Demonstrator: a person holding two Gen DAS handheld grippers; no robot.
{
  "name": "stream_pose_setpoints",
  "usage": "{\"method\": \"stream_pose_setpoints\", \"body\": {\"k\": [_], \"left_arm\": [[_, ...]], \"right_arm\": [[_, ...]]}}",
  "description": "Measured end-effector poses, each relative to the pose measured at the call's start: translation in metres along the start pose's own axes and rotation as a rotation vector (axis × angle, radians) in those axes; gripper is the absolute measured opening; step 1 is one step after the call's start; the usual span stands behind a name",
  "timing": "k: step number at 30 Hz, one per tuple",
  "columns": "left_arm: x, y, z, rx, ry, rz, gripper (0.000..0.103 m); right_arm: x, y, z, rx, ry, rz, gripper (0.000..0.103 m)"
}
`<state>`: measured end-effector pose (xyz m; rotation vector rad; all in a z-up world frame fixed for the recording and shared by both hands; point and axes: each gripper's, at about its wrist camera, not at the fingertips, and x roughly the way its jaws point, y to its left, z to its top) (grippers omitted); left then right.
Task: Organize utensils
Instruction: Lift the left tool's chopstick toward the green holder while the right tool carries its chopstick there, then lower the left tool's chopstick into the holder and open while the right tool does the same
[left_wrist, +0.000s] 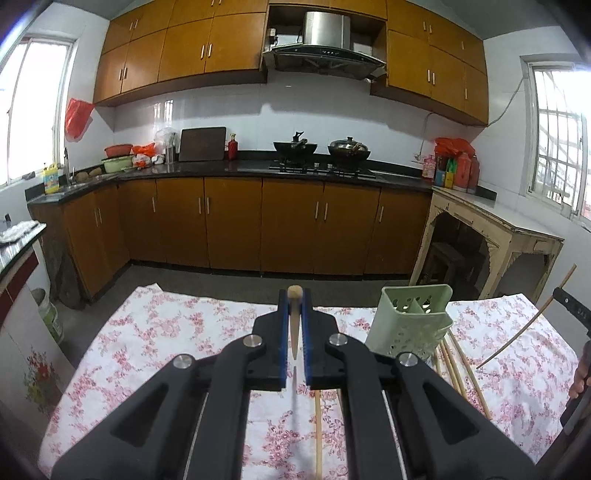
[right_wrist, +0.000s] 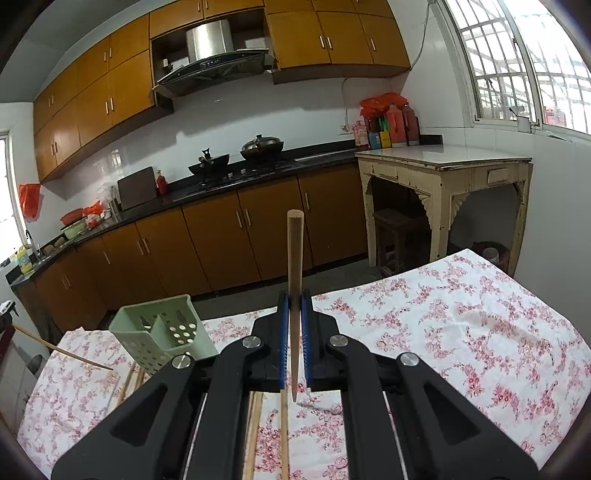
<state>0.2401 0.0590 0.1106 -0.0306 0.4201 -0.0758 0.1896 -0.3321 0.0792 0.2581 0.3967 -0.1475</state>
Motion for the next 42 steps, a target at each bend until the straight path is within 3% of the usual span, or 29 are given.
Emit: {"method": "stream_pose_setpoints", "body": {"k": [5, 12, 19, 30, 42], "left_arm": [[-0.017, -0.009, 0.028, 0.030, -0.018, -0.030, 0.007], [-0.051, -0.029, 0.092, 0.036, -0.073, -0.134, 0.007], [-0.050, -0.069, 0.127, 0.060, -0.063, -0.226, 0.007], [0.004, -0.106, 0.125, 0.085, 0.039, -0.245, 0.007], [0.065, -0.104, 0.099, 0.049, 0.089, -0.214, 0.007]], "right_arm": [[-0.012, 0.016, 0.029, -0.032, -0.028, 0.032, 0.007], [-0.034, 0.045, 0.080, -0.032, -0.105, 0.145, 0.007], [-0.030, 0.074, 0.099, -0.033, -0.102, 0.239, 0.007], [0.010, 0.105, 0.084, -0.087, -0.054, 0.248, 0.007], [0.049, 0.117, 0.054, -0.114, 0.047, 0.239, 0.007]]}}
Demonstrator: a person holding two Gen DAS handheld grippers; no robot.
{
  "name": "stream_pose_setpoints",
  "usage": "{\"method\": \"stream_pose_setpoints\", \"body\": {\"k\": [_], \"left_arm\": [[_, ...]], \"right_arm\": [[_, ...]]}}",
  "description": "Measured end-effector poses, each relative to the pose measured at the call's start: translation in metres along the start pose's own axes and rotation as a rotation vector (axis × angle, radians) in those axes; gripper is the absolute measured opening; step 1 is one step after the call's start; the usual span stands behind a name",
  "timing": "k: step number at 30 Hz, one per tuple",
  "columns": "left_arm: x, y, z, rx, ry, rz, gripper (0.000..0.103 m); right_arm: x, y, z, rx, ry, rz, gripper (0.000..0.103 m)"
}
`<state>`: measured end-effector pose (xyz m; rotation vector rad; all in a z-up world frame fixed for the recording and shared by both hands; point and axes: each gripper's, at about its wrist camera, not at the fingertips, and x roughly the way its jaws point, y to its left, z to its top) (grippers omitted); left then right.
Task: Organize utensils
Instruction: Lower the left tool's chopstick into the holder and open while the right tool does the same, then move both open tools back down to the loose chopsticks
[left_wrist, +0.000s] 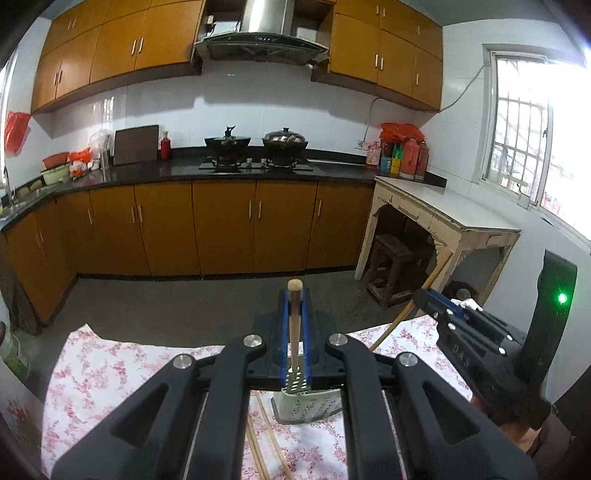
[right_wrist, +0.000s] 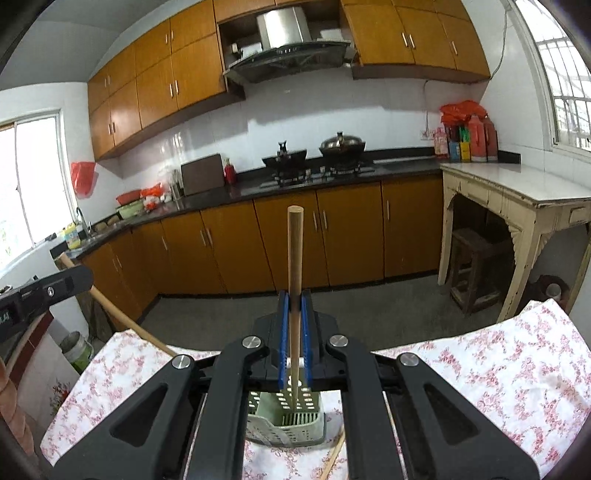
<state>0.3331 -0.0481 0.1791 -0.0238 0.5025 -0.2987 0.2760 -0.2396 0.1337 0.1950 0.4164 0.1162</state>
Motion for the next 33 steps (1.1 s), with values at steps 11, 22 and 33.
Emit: {"method": "stream_pose_setpoints", "body": {"k": [11, 22, 33], "left_arm": [[0.011, 0.016, -0.008, -0.045, 0.023, 0.026, 0.022], [-0.027, 0.031, -0.013, -0.071, -0.019, 0.058, 0.030], [-0.083, 0.051, -0.080, -0.060, -0.044, 0.131, 0.040]], "right_arm": [[0.007, -0.008, -0.004, 0.033, 0.041, 0.017, 0.009], [-0.027, -0.014, 0.009, 0.057, -0.023, -0.004, 0.021], [-0.079, -0.056, -0.025, 0.073, -0.012, -0.110, 0.034]]}}
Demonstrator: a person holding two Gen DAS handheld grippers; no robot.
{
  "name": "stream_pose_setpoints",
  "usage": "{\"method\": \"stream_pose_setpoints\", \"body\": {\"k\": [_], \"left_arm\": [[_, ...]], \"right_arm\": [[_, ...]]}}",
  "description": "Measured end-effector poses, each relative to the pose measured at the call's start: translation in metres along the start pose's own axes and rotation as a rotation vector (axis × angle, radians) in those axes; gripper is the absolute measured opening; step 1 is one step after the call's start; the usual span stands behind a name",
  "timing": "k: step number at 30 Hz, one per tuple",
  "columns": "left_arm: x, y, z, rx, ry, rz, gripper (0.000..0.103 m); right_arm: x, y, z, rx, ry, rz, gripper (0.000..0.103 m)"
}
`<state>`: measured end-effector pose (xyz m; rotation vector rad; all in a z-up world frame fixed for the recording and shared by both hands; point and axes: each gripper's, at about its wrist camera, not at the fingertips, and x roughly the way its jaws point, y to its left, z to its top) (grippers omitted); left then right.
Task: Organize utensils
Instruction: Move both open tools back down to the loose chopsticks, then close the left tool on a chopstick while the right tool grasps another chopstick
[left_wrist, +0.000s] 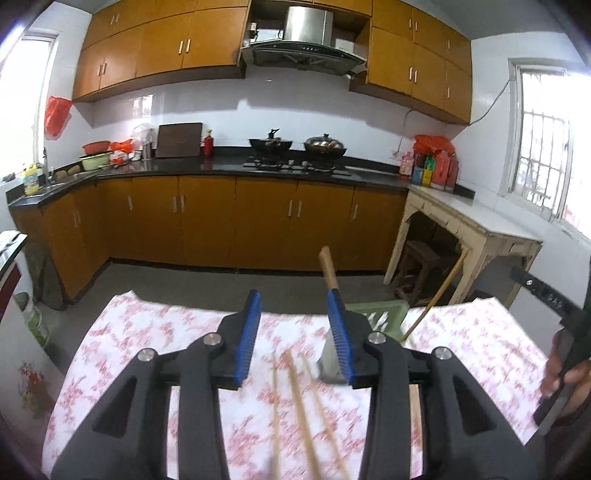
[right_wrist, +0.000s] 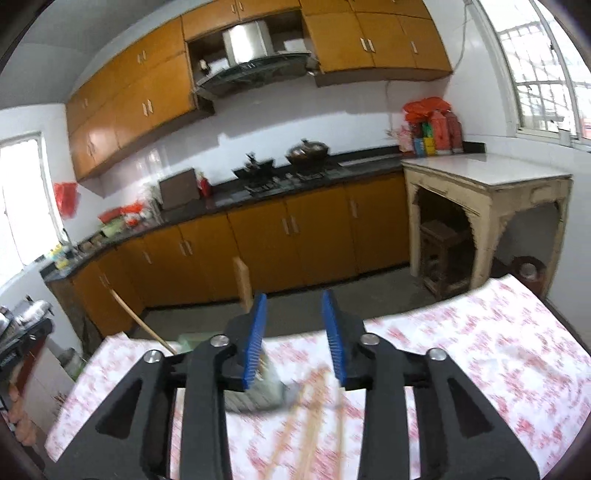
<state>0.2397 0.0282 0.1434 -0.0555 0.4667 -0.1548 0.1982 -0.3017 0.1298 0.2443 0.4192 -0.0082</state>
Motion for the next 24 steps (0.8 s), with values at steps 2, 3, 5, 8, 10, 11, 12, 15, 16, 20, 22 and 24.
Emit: {"method": "stream_pose_setpoints", "body": {"k": [2, 3, 5, 8, 10, 11, 12, 15, 16, 20, 22, 24], "left_arm": [[0.000, 0.003, -0.021, 0.013, 0.008, 0.027, 0.041], [0.003, 0.005, -0.034, 0.019, 0.021, 0.037, 0.041], [0.014, 0.007, -0.056, 0.025, 0.059, 0.040, 0.041], [0.035, 0.013, -0.088, 0.019, 0.118, 0.060, 0.041], [0.052, 0.019, -0.111, 0.000, 0.169, 0.072, 0.041], [0.058, 0.021, -0.118, -0.004, 0.189, 0.078, 0.041], [0.066, 0.023, -0.130, -0.005, 0.222, 0.086, 0.041], [0.075, 0.027, -0.152, 0.003, 0.248, 0.112, 0.041], [0.078, 0.028, -0.158, 0.014, 0.255, 0.120, 0.041], [0.083, 0.032, -0.175, 0.022, 0.293, 0.115, 0.041], [0.087, 0.031, -0.181, 0.033, 0.314, 0.113, 0.041], [0.091, 0.029, -0.186, 0.039, 0.340, 0.103, 0.042]], "right_arm": [[0.005, -0.013, -0.017, 0.007, 0.044, -0.024, 0.034], [0.013, -0.021, -0.032, 0.016, 0.086, -0.037, 0.034], [0.025, -0.030, -0.053, 0.027, 0.141, -0.053, 0.034], [0.049, -0.040, -0.092, 0.037, 0.239, -0.056, 0.034], [0.063, -0.041, -0.117, 0.026, 0.302, -0.051, 0.033], [0.071, -0.040, -0.129, 0.019, 0.332, -0.048, 0.033], [0.074, -0.038, -0.135, 0.015, 0.350, -0.045, 0.033], [0.086, -0.032, -0.159, -0.010, 0.405, -0.045, 0.033], [0.089, -0.031, -0.166, -0.022, 0.420, -0.048, 0.033], [0.098, -0.032, -0.183, -0.062, 0.453, -0.082, 0.032], [0.098, -0.034, -0.189, -0.076, 0.447, -0.111, 0.022], [0.099, -0.035, -0.190, -0.098, 0.440, -0.140, 0.013]]}}
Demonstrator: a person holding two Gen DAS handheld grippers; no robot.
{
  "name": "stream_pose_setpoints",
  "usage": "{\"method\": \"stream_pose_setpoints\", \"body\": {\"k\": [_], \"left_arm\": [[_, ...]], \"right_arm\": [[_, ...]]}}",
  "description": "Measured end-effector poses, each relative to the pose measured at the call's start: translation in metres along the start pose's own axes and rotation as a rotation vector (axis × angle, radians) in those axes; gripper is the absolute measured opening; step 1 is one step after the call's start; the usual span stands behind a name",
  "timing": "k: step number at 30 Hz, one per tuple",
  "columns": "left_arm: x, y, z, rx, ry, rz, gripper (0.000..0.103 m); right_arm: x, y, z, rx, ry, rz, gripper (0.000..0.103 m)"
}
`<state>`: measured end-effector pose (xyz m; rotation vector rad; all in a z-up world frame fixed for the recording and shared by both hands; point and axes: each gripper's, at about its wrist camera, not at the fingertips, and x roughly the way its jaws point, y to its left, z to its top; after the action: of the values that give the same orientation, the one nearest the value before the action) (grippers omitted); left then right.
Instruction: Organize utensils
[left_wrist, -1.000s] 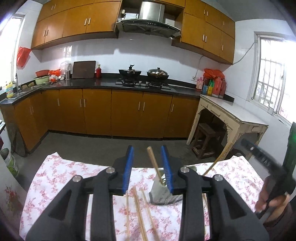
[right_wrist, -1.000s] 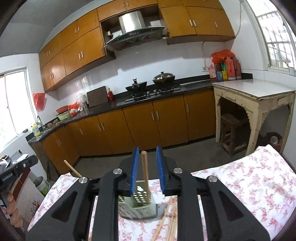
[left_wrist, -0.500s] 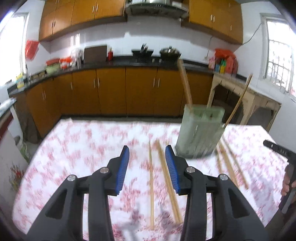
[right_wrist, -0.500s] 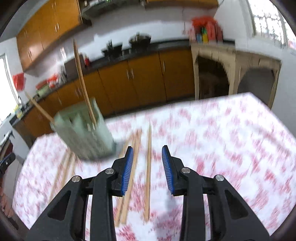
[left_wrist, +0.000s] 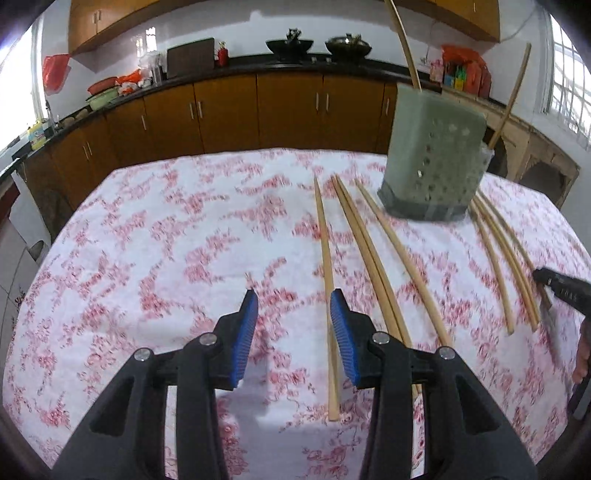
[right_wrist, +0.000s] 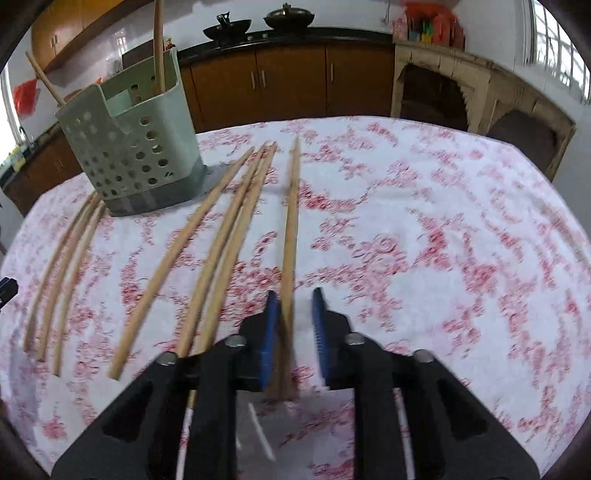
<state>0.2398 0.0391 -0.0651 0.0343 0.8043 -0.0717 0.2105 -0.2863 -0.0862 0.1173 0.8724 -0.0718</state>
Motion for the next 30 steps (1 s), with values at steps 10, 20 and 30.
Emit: {"method": "stream_pose_setpoints", "body": {"k": [10, 20, 30], "left_arm": [[0.018, -0.023, -0.006, 0.056, 0.066, -0.053, 0.033], [0.041, -0.024, 0.006, 0.019, 0.092, -0.003, 0.013], [0.043, -0.018, 0.007, 0.001, 0.093, -0.015, 0.014]], "right_arm": [[0.009, -0.024, 0.010, 0.086, -0.004, -0.046, 0.008], [0.012, -0.016, 0.014, 0.056, -0.008, -0.006, 0.008], [0.014, -0.018, 0.017, 0.071, -0.006, 0.011, 0.008]]}}
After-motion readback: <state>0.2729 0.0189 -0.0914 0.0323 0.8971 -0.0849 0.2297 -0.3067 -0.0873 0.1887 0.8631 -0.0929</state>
